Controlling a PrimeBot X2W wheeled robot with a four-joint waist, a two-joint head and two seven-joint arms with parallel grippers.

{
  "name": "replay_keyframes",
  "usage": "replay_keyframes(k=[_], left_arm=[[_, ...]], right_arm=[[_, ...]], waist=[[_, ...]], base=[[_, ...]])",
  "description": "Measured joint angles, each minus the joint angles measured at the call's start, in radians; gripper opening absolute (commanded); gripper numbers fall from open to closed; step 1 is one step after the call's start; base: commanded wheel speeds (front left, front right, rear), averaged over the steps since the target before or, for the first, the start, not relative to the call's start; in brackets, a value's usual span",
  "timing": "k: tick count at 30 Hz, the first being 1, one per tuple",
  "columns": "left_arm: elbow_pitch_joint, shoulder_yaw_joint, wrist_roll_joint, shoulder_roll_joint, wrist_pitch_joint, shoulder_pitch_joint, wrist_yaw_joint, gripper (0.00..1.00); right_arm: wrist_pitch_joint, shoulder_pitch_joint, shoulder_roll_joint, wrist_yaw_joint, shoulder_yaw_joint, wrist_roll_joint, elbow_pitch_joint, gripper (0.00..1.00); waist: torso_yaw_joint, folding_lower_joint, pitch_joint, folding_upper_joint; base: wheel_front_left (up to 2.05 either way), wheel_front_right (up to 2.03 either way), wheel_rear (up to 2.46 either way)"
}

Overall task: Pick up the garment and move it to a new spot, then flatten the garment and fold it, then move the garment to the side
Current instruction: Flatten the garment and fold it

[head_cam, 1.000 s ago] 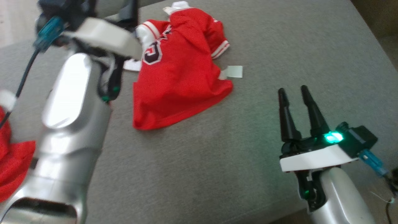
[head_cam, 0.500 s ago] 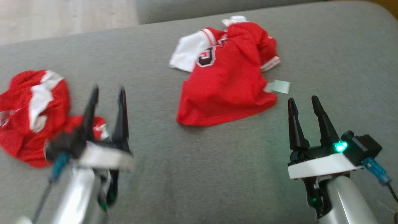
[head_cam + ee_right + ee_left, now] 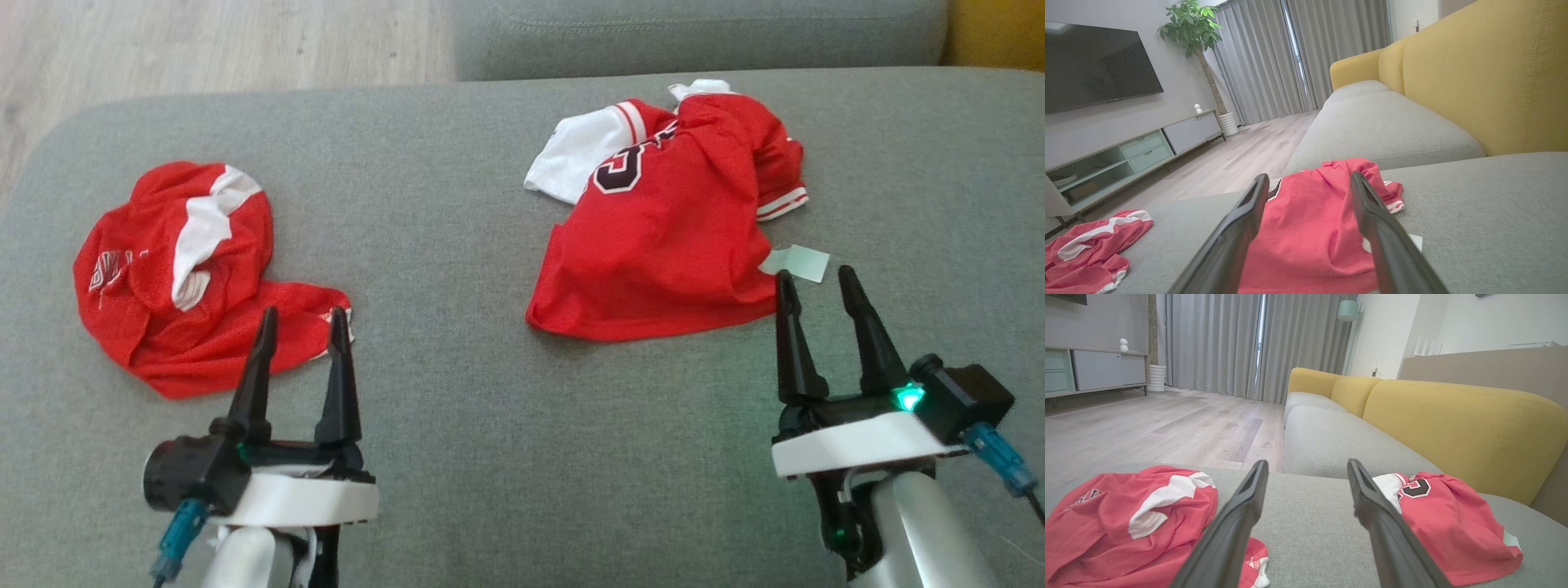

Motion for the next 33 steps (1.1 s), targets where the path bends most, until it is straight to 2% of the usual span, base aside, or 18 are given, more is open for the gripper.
replay_keyframes(k=[5,15,23,24,25,26,30,33], left_arm=[[0.007,-0.002,0.019,-0.017,0.0,-0.003,-0.022,1.0],[0.03,-0.037,0.027,-0.028,0.0,-0.052,-0.044,1.0],[0.033,-0.062,0.025,-0.028,-0.001,-0.055,-0.042,1.0],[0.034,-0.064,0.025,-0.028,-0.001,-0.057,-0.041,1.0],[0.034,-0.064,0.019,-0.028,-0.001,-0.06,-0.037,1.0],[0.034,-0.064,0.016,-0.029,-0.001,-0.063,-0.034,1.0],[0.034,-0.065,0.016,-0.029,-0.001,-0.064,-0.033,1.0],[0.035,-0.065,0.015,-0.029,-0.001,-0.064,-0.032,1.0]], right_arm=[[0.0,-0.015,0.0,0.0,-0.033,-0.037,0.055,1.0],[0.014,-0.214,0.0,0.0,-0.167,-0.107,0.483,1.0],[0.003,-0.347,-0.004,0.0,-0.177,-0.093,0.697,1.0],[0.0,-0.361,-0.005,0.0,-0.174,-0.093,0.711,0.56],[0.0,-0.372,-0.005,0.0,-0.168,-0.093,0.721,0.07],[0.0,-0.381,-0.005,0.0,-0.163,-0.093,0.727,0.0],[0.0,-0.38,-0.002,0.0,-0.197,-0.108,0.688,0.0],[0.0,-0.372,-0.002,0.0,-0.294,-0.171,0.585,0.0]], waist=[[0.014,0.0001,0.025,0.0],[0.071,0.0002,0.083,0.0],[0.099,0.0002,0.108,0.0],[0.098,0.0002,0.11,0.0],[0.096,0.0002,0.11,0.0],[0.092,0.0002,0.11,0.0],[0.068,0.0002,0.106,0.0],[0.042,0.0002,0.094,0.0]], base=[[0.0,0.0,0.0],[0.0,0.0,0.0],[0.0,0.0,0.0],[0.0,0.0,0.0],[0.0,0.0,0.0],[0.0,0.0,0.0],[0.0,0.0,0.0],[0.0,0.0,0.0]])
